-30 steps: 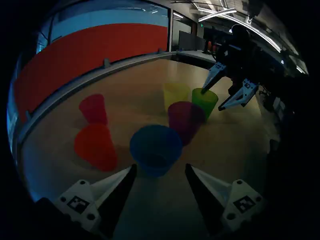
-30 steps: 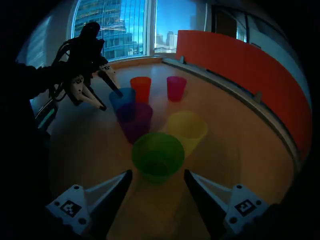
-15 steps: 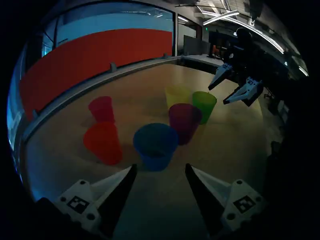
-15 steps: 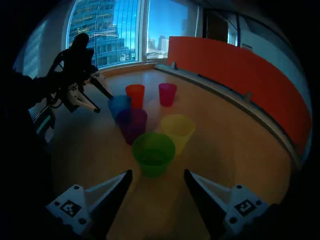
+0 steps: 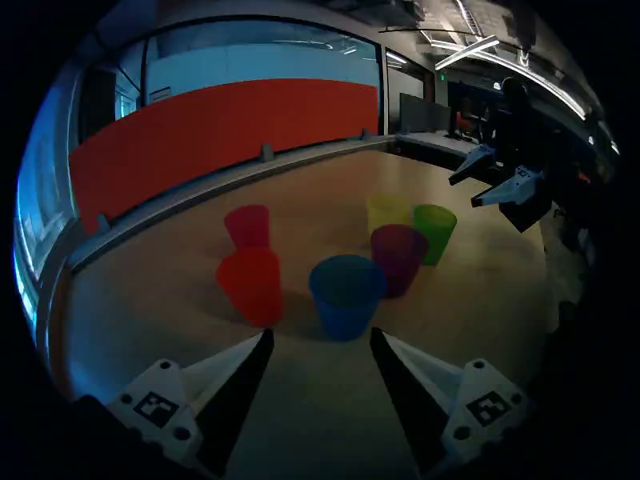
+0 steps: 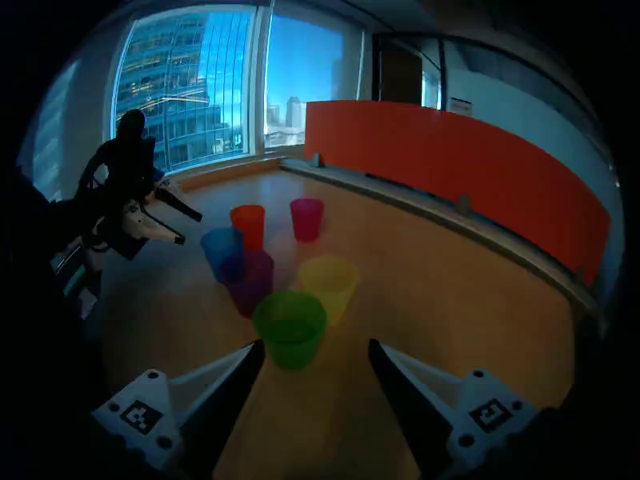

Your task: Pour water

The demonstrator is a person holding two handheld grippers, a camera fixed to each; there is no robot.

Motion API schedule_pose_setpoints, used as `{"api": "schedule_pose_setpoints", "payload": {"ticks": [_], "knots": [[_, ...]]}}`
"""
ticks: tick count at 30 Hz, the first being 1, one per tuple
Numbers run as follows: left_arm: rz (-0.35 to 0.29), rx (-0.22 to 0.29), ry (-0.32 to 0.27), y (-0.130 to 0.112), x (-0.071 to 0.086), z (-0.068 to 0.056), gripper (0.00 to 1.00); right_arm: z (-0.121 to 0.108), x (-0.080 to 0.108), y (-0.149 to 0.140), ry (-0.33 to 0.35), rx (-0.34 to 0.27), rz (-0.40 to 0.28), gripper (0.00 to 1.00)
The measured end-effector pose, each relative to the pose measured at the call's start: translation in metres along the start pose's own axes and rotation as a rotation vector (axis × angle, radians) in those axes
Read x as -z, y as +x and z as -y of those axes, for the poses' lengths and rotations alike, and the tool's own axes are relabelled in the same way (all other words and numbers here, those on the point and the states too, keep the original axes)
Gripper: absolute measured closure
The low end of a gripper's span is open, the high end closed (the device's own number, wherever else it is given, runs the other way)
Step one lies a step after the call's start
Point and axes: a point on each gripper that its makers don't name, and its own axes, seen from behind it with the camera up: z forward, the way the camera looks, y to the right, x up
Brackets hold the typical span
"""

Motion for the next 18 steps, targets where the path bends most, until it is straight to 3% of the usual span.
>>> {"api": "schedule_pose_setpoints", "payload": {"ticks": [18], "knots": [[-0.155, 0.109, 0.196, 0.022, 0.017, 0.032, 0.1, -0.044, 0.012, 0.049, -0.26, -0.12, -0.232, 0.0]]}}
